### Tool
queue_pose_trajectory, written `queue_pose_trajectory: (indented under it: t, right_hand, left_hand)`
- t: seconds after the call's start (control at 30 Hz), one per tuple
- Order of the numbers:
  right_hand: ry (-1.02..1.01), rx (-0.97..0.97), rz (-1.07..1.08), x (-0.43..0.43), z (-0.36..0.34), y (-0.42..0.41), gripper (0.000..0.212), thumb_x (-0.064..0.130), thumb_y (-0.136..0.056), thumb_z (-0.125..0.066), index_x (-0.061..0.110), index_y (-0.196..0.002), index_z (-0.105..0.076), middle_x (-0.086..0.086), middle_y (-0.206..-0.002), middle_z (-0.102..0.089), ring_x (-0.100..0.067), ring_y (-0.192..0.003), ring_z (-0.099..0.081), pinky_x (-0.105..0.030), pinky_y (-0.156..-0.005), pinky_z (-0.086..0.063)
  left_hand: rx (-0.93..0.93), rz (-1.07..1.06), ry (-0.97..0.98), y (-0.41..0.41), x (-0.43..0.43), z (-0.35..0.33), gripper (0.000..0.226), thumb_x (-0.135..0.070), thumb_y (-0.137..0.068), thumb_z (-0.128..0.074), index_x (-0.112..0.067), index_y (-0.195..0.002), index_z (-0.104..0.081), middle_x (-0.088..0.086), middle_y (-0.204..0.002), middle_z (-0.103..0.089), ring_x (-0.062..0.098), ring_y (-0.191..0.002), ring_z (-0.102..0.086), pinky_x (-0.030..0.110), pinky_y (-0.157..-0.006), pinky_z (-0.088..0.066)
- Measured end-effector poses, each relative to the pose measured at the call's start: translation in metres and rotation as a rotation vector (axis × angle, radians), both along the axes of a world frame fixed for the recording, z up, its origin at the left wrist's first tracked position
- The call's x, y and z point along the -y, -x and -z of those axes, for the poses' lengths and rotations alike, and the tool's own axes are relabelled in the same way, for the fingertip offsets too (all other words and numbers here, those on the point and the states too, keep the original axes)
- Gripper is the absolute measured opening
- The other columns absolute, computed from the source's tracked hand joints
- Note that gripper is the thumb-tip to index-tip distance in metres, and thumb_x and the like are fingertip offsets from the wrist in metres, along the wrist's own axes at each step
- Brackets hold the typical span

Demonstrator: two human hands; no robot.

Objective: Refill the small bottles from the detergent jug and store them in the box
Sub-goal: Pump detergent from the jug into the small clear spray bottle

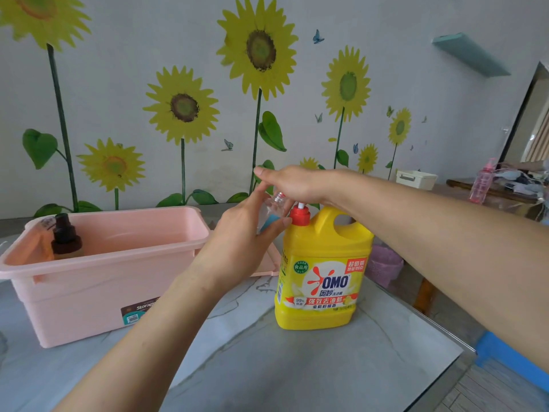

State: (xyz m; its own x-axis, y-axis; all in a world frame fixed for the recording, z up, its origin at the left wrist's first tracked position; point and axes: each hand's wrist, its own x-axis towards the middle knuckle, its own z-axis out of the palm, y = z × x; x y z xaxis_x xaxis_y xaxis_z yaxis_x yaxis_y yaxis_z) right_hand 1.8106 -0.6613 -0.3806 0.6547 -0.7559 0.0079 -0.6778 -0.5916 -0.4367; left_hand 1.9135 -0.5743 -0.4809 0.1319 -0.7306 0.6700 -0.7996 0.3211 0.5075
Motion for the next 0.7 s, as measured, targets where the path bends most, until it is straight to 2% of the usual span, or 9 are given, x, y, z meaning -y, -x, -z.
queue_pose_trajectory:
  t: [0.07, 0.13, 0.2, 0.27, 0.4, 0.47, 0.57, 0.63, 0.7]
  right_hand:
    - [-0.008, -0.040, -0.003, -0.001, -0.001, 0.000, 0.061, 0.061, -0.102, -0.020, 0.027, -0.131, -0.062, -0.001, -0.085, -0.069, -0.025, -0.107, -0.060, -0.045, -0.093, -0.037]
    - [-0.047, -0.053, -0.013, 0.001, -0.005, 0.000, 0.062, 0.064, -0.101, -0.020, 0.029, -0.130, -0.062, -0.006, -0.113, -0.068, -0.024, -0.106, -0.066, -0.048, -0.098, -0.040]
    - [-0.078, -0.023, -0.022, 0.004, -0.006, 0.001, 0.060, 0.064, -0.101, -0.022, 0.030, -0.128, -0.063, -0.009, -0.130, -0.060, -0.022, -0.100, -0.069, -0.050, -0.103, -0.040]
    - [-0.077, 0.046, -0.012, 0.004, -0.003, 0.001, 0.059, 0.062, -0.102, -0.024, 0.029, -0.125, -0.066, -0.009, -0.128, -0.060, -0.022, -0.098, -0.069, -0.048, -0.104, -0.039]
    - [-0.056, 0.049, -0.001, 0.002, 0.004, 0.004, 0.060, 0.060, -0.103, -0.024, 0.025, -0.125, -0.067, -0.007, -0.109, -0.065, -0.026, -0.103, -0.067, -0.045, -0.097, -0.037]
    - [-0.060, 0.006, -0.006, 0.002, -0.002, 0.003, 0.062, 0.062, -0.102, -0.022, 0.027, -0.127, -0.066, -0.008, -0.117, -0.066, -0.024, -0.105, -0.065, -0.046, -0.097, -0.040]
    - [-0.073, 0.037, -0.012, 0.003, -0.006, 0.001, 0.063, 0.064, -0.101, -0.019, 0.029, -0.130, -0.063, -0.010, -0.132, -0.060, -0.021, -0.093, -0.070, -0.050, -0.106, -0.039]
    - [-0.057, 0.078, -0.001, 0.004, -0.002, 0.001, 0.061, 0.062, -0.102, -0.022, 0.027, -0.129, -0.064, -0.010, -0.120, -0.063, -0.024, -0.094, -0.072, -0.046, -0.104, -0.039]
    - [-0.045, 0.059, 0.009, 0.003, 0.002, 0.002, 0.060, 0.058, -0.104, -0.023, 0.022, -0.130, -0.063, -0.006, -0.099, -0.064, -0.028, -0.103, -0.069, -0.039, -0.088, -0.041]
  left_hand:
    - [-0.007, 0.001, -0.002, -0.001, 0.000, 0.001, 0.060, -0.046, -0.096, -0.059, -0.023, -0.147, -0.040, -0.010, -0.100, -0.056, 0.009, -0.086, -0.051, 0.017, -0.062, -0.036]
    - [-0.011, -0.003, 0.000, -0.001, -0.002, 0.000, 0.058, -0.047, -0.095, -0.059, -0.023, -0.145, -0.041, -0.007, -0.100, -0.059, 0.013, -0.087, -0.054, 0.017, -0.061, -0.036]
    - [-0.014, 0.006, 0.017, 0.001, -0.003, -0.001, 0.057, -0.047, -0.095, -0.059, -0.023, -0.143, -0.042, -0.013, -0.098, -0.056, 0.007, -0.086, -0.053, 0.014, -0.063, -0.038]
    - [-0.011, 0.019, 0.031, 0.001, -0.001, -0.001, 0.055, -0.046, -0.095, -0.060, -0.022, -0.142, -0.043, -0.017, -0.097, -0.053, 0.001, -0.083, -0.048, 0.007, -0.065, -0.038]
    - [-0.011, -0.004, 0.002, 0.000, 0.000, 0.002, 0.057, -0.047, -0.095, -0.060, -0.023, -0.144, -0.043, -0.014, -0.096, -0.055, 0.011, -0.085, -0.055, 0.013, -0.060, -0.038]
    - [-0.019, -0.002, -0.002, 0.001, -0.002, 0.002, 0.053, -0.047, -0.095, -0.060, -0.023, -0.140, -0.045, -0.015, -0.095, -0.054, 0.008, -0.083, -0.052, 0.010, -0.060, -0.039]
    - [-0.034, -0.002, -0.003, 0.001, -0.002, 0.000, 0.044, -0.046, -0.095, -0.060, -0.024, -0.131, -0.050, -0.017, -0.098, -0.053, 0.007, -0.087, -0.052, 0.008, -0.063, -0.038]
    - [-0.031, 0.004, 0.020, 0.000, -0.001, 0.000, 0.045, -0.045, -0.095, -0.060, -0.024, -0.133, -0.049, -0.022, -0.093, -0.051, 0.005, -0.085, -0.051, 0.006, -0.064, -0.039]
    - [-0.024, 0.004, 0.015, 0.001, -0.001, 0.001, 0.050, -0.047, -0.095, -0.060, -0.024, -0.138, -0.047, -0.019, -0.093, -0.052, 0.007, -0.082, -0.052, 0.007, -0.061, -0.039]
